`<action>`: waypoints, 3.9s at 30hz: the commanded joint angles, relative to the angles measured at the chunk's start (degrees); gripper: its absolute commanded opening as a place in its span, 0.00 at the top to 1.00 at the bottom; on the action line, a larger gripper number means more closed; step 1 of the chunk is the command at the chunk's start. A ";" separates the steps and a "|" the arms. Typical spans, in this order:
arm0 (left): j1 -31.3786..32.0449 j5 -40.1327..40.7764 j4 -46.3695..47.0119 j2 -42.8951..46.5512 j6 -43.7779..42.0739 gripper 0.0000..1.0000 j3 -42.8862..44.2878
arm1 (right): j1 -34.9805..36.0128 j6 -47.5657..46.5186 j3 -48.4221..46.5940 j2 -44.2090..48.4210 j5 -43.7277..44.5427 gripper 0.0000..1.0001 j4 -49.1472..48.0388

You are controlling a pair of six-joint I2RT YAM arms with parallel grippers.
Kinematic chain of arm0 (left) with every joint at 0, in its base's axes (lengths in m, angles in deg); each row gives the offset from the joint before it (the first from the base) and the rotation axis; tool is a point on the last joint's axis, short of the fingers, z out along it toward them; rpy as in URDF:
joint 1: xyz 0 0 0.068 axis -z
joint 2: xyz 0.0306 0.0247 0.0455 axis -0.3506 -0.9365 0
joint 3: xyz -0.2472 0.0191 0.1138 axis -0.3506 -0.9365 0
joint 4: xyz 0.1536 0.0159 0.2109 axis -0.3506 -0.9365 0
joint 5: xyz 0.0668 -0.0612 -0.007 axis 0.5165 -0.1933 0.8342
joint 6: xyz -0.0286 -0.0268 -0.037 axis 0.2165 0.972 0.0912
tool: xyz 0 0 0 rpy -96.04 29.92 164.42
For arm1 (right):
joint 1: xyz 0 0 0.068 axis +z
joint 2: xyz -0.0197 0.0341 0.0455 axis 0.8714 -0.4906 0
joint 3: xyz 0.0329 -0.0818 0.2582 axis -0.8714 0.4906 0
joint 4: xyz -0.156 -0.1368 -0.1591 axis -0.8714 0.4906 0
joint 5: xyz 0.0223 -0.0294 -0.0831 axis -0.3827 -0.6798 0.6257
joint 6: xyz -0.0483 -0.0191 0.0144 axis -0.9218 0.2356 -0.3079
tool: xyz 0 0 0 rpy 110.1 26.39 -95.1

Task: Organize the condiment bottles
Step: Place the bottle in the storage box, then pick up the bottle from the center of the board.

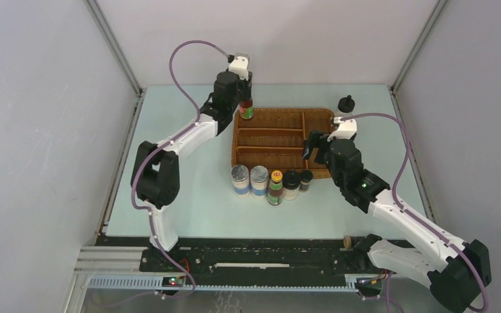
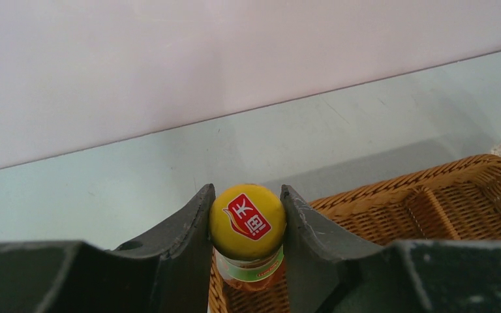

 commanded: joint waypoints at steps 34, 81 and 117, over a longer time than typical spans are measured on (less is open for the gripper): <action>-0.73 -3.88 17.25 -2.65 4.41 1.00 -5.16 | 0.57 0.61 1.87 -3.57 1.75 0.09 -6.74; 5.70 2.18 9.84 9.91 1.30 0.18 -9.29 | 3.55 -3.05 -2.41 2.72 -3.05 0.07 3.98; 36.10 35.14 -9.51 58.34 14.06 0.17 -40.91 | 33.91 -15.14 7.76 17.81 -2.28 0.10 2.09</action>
